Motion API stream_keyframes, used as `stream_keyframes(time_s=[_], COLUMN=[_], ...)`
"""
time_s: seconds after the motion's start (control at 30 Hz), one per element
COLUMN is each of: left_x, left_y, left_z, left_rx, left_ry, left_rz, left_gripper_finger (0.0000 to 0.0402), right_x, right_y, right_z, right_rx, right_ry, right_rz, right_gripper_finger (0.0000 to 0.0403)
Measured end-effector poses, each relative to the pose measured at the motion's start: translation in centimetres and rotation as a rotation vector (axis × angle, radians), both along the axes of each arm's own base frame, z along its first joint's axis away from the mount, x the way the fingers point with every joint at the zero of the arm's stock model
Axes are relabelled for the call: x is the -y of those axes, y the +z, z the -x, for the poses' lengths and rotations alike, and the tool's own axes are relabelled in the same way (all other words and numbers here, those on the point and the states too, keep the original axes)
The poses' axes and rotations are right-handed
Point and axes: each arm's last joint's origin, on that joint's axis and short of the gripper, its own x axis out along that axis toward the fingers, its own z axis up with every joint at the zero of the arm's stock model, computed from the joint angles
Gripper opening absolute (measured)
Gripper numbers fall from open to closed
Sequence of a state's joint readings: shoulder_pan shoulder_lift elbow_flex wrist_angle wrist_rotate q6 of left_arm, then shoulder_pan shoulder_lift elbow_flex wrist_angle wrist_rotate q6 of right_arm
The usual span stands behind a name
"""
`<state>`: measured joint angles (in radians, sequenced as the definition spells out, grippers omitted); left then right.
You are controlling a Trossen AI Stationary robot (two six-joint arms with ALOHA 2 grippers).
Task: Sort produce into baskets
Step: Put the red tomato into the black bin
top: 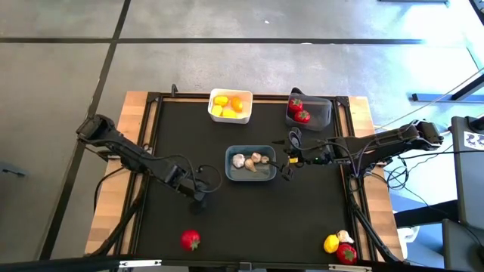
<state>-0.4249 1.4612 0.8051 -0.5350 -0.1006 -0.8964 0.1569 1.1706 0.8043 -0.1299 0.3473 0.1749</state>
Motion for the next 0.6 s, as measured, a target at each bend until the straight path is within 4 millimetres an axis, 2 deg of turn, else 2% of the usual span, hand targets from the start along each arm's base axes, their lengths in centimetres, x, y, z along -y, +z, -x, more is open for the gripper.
stream_keyframes(time_s=[0.17, 0.3, 0.43, 0.6], left_x=[1.3, 3.4, 6.0, 8.6], left_y=[1.5, 3.1, 4.0, 4.0], left_z=[-0.5, -0.5, 0.6, 2.7], left_rx=[0.028, 0.076, 0.1, 0.08], left_ry=[-0.068, -0.155, -0.243, -0.244], left_rz=[0.054, 0.083, 0.116, 0.145], left_gripper_finger=[0.0303, 0.0301, 0.03, 0.03], right_x=[0.0, 0.0, 0.0, -0.1], right_y=[0.0, 0.0, 0.0, 0.0], right_z=[0.0, 0.0, 0.0, 0.0], right_rx=[0.0, -0.003, -0.003, -0.006], right_ry=[0.001, 0.001, 0.001, 0.036], right_rz=[0.0, 0.001, 0.001, -0.018], right_gripper_finger=[0.0376, 0.0376, 0.0376, 0.0376])
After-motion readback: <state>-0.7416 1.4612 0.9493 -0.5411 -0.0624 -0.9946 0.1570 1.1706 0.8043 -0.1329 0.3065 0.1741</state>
